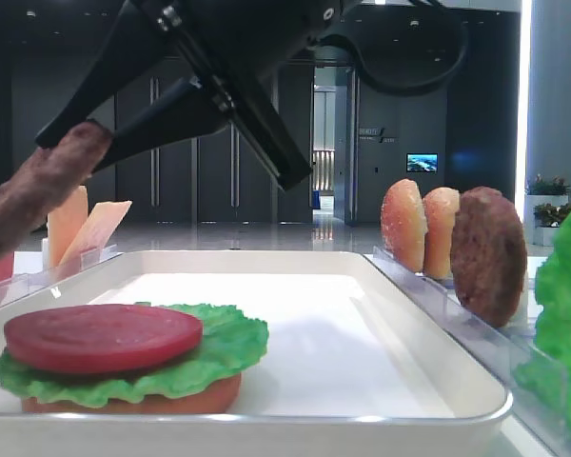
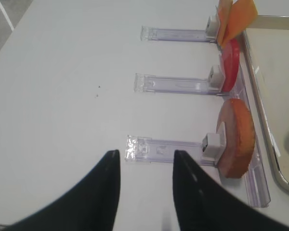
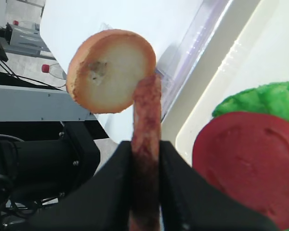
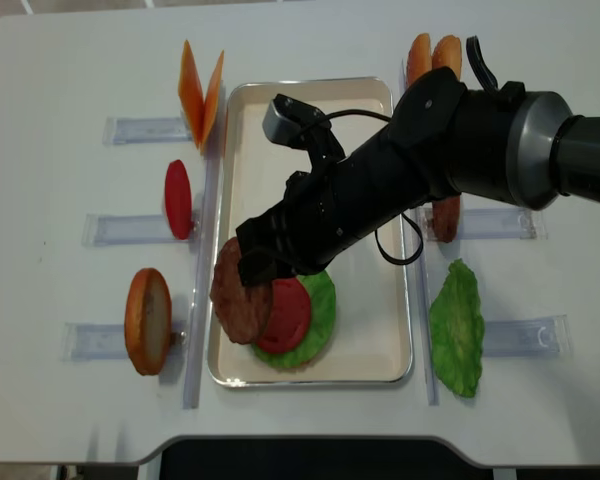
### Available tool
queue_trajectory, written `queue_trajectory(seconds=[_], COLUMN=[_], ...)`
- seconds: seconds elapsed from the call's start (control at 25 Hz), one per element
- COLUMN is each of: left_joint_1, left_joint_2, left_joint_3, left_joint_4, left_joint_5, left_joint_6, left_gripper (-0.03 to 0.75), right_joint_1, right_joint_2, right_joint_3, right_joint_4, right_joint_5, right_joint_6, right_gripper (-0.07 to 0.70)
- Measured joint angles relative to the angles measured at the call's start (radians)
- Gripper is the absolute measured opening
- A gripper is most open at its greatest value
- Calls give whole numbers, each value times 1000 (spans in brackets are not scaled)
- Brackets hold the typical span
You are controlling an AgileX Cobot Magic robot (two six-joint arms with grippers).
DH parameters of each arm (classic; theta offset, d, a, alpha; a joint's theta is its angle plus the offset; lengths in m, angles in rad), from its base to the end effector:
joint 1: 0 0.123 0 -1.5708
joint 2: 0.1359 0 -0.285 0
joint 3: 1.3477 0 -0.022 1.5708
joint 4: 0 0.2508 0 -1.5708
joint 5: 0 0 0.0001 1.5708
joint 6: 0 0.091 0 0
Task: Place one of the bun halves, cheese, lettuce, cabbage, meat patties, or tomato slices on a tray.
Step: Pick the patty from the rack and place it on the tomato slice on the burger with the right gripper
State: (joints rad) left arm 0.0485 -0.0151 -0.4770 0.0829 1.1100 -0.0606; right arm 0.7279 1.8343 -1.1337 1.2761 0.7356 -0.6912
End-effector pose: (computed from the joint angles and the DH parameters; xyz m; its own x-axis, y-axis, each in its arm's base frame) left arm -0.0071 0.0064 0.2671 -0.5016 -0.0480 -0.8638 -0.1242 0.9921 0.0170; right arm 0.2399 0.2921 0.2059 -0.8896 -0.3086 -0.3368 -0.4531 0.5018 0.7368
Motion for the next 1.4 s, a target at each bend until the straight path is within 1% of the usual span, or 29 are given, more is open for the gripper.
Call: queue_trajectory(seconds=[0.32,0.72,1.4], left_joint_1=[0,0,0], left_joint_2=[0,0,0], left_joint_3=[0,0,0], left_joint_4=[0,0,0], left_joint_5=[0,0,0], left_joint_6=[0,0,0], left_gripper=[283,283,283], right_joint_1=[-17,-40,-71], right_joint_2=[16,23,40], right_joint_3=[0,0,16], right_joint_4=[-1,-2,-6], right_joint_5=[-3,69,66], right_joint_6=[-12,-4,-3], right_gripper=[115,115,115])
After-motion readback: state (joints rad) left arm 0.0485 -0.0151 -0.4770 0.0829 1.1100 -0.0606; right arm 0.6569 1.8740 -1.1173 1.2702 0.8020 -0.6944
